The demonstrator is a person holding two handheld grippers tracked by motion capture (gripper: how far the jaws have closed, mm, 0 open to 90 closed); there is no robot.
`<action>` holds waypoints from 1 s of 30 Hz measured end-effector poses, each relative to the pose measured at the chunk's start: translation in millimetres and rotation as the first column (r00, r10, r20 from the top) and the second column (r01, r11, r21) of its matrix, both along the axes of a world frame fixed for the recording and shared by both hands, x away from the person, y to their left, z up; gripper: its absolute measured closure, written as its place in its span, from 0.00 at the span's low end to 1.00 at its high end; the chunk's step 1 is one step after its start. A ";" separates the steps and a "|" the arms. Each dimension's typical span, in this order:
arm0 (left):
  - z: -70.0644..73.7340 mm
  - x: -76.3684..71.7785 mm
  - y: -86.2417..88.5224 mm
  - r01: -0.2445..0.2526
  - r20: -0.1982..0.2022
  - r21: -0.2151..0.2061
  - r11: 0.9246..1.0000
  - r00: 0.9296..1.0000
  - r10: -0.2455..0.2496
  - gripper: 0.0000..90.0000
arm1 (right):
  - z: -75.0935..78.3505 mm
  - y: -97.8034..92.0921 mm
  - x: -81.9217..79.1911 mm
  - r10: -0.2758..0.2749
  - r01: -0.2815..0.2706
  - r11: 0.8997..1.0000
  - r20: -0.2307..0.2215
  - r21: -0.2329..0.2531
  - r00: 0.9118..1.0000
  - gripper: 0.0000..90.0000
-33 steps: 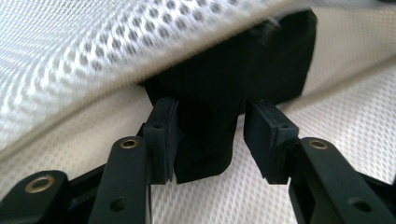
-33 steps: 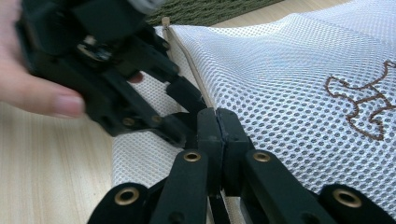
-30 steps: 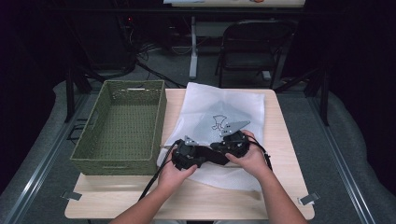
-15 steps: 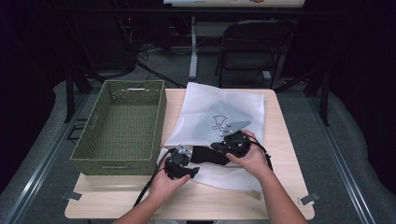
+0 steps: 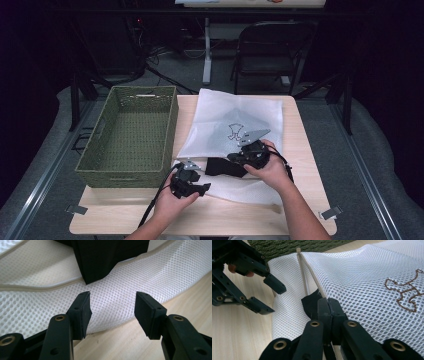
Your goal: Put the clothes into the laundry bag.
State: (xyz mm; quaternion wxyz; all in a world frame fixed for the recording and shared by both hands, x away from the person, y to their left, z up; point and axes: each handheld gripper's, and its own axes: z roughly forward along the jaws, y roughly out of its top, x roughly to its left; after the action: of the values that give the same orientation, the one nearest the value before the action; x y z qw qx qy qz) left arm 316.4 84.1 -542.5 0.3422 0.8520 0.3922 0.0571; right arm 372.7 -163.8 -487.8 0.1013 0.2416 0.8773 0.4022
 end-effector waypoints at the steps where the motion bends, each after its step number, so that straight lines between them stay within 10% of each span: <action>1: 1.3 -1.3 1.7 0.003 0.003 0.004 1.000 1.000 -0.003 0.53 | 0.3 -0.5 -0.3 0.003 -0.003 1.000 -0.005 -0.004 1.000 1.00; 30: 24.4 -38.5 43.4 -0.055 0.092 0.017 0.998 0.994 0.053 0.54 | 18.5 -23.0 -27.0 0.026 -0.026 1.000 -0.007 -0.009 1.000 1.00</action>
State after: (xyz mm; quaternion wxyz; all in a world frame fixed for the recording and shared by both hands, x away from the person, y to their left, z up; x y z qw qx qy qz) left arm 277.9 127.5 -518.1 0.3500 0.8408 0.3984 0.1089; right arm 345.7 -186.8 -469.3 0.0943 0.2312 0.8824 0.3988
